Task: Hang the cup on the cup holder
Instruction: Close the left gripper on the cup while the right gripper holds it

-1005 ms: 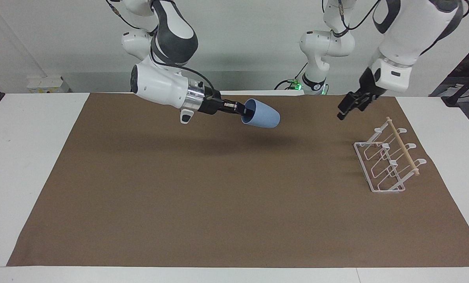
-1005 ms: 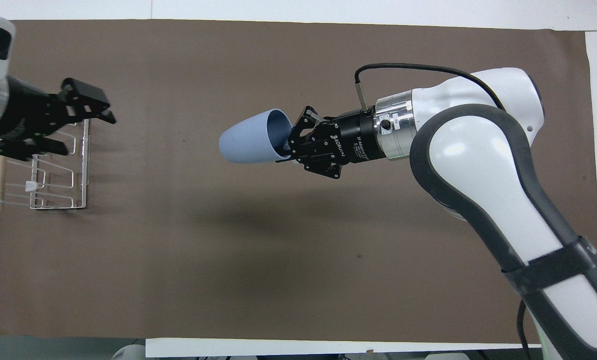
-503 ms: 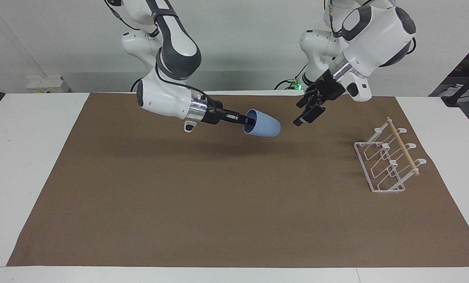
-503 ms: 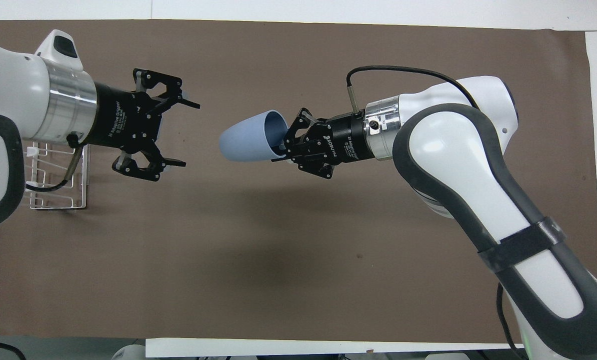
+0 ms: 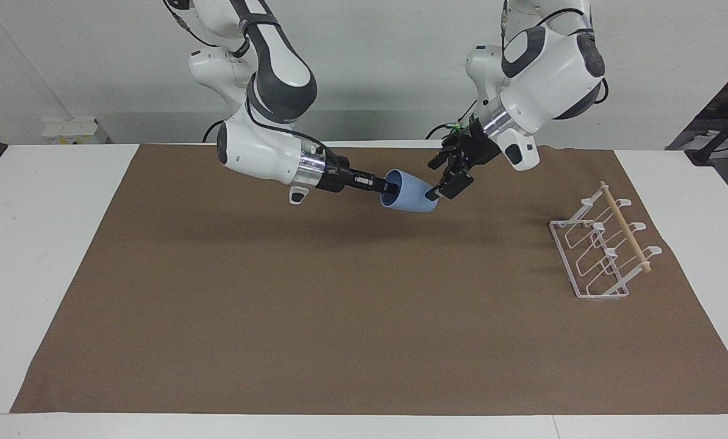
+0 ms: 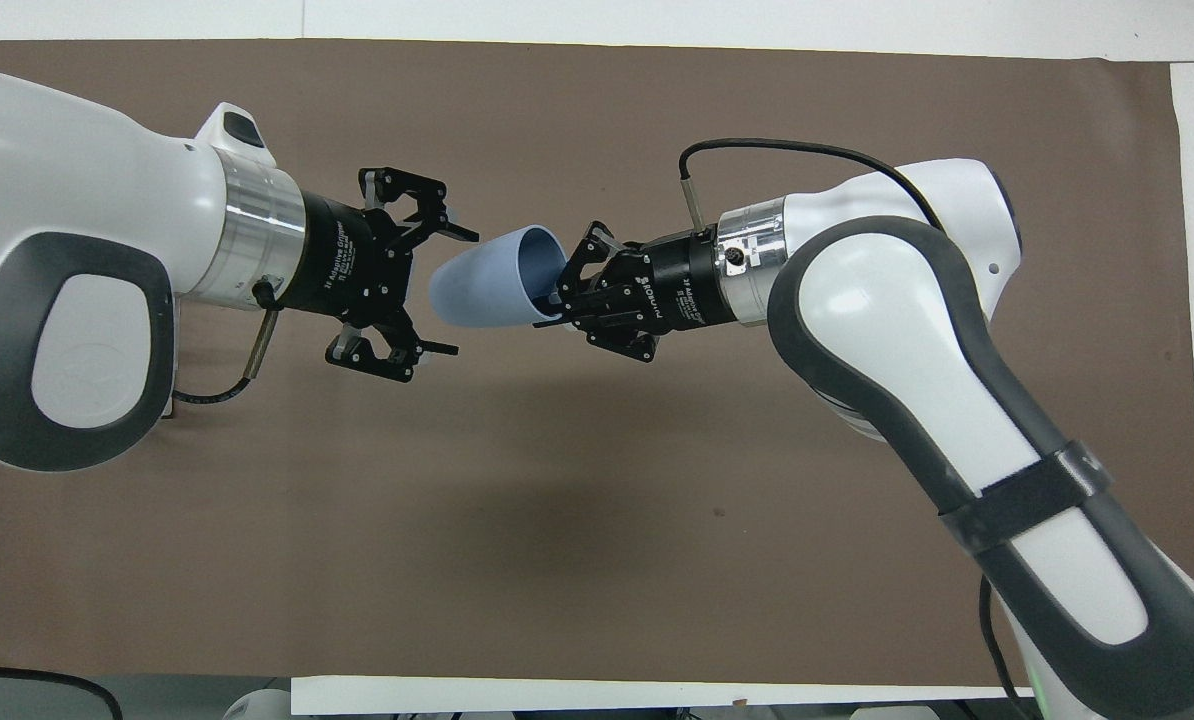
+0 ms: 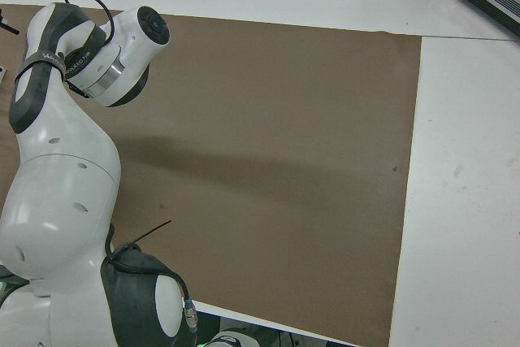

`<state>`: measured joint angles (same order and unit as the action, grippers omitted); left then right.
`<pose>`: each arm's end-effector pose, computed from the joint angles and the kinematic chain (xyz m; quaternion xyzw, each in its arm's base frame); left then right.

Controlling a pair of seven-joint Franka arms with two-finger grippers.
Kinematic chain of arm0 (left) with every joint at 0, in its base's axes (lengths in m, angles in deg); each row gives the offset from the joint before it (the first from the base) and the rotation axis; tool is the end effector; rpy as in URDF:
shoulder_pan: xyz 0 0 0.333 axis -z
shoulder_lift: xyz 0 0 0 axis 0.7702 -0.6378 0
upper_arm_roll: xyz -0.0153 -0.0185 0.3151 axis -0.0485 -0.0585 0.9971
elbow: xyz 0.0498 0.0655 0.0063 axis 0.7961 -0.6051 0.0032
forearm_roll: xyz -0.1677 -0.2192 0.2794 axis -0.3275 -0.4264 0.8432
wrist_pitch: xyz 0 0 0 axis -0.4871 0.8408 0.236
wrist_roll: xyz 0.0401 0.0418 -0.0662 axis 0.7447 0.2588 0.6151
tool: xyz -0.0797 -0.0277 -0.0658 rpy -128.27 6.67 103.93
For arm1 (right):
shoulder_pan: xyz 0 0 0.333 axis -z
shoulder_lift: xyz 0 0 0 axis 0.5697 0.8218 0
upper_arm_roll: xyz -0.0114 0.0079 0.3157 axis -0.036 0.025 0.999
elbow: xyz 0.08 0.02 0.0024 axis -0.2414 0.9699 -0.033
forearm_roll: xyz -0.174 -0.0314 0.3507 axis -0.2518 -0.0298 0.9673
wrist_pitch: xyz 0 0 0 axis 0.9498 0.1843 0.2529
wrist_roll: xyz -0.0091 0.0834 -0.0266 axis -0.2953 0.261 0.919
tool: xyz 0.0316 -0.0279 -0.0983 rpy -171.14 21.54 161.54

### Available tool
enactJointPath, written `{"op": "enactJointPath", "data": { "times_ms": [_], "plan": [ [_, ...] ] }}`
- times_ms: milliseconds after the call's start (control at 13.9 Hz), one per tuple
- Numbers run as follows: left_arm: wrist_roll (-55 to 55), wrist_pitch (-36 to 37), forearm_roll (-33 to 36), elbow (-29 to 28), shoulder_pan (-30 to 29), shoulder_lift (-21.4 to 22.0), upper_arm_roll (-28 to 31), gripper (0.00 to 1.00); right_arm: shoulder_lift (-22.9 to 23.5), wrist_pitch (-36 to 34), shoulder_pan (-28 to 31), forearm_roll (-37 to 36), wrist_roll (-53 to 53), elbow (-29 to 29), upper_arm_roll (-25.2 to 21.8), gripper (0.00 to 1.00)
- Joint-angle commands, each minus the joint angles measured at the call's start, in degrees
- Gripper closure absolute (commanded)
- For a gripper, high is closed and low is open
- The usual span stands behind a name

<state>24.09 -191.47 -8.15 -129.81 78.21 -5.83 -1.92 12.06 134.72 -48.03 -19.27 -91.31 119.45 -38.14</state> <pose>0.5040 -0.3047 0.5577 0.7776 0.5573 -0.2053 0.2064 0.5489 0.2916 0.4646 -0.8094 0.2949 0.2225 0.4565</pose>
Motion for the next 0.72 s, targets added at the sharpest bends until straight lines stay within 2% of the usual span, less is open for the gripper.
{"op": "enactJointPath", "data": {
  "times_ms": [0, 215, 646],
  "plan": [
    [0.5, -2.4, -1.2, -0.9, 1.2, -0.8, 0.6, 0.0, -0.7, 1.1, -0.1, 1.4, 0.0, 0.9, 0.1, 1.0],
    [0.8, -2.9, -1.2, -1.1, 1.2, -1.7, 0.7, 0.0, -0.7, 1.1, 0.0, 1.4, 0.1, 0.9, 0.1, 1.0],
    [1.4, -8.5, -1.5, -2.6, 2.8, -2.5, 0.6, 0.01, -0.7, 1.1, 0.0, 1.4, 0.1, 0.9, 0.1, 1.0]
  ]
}}
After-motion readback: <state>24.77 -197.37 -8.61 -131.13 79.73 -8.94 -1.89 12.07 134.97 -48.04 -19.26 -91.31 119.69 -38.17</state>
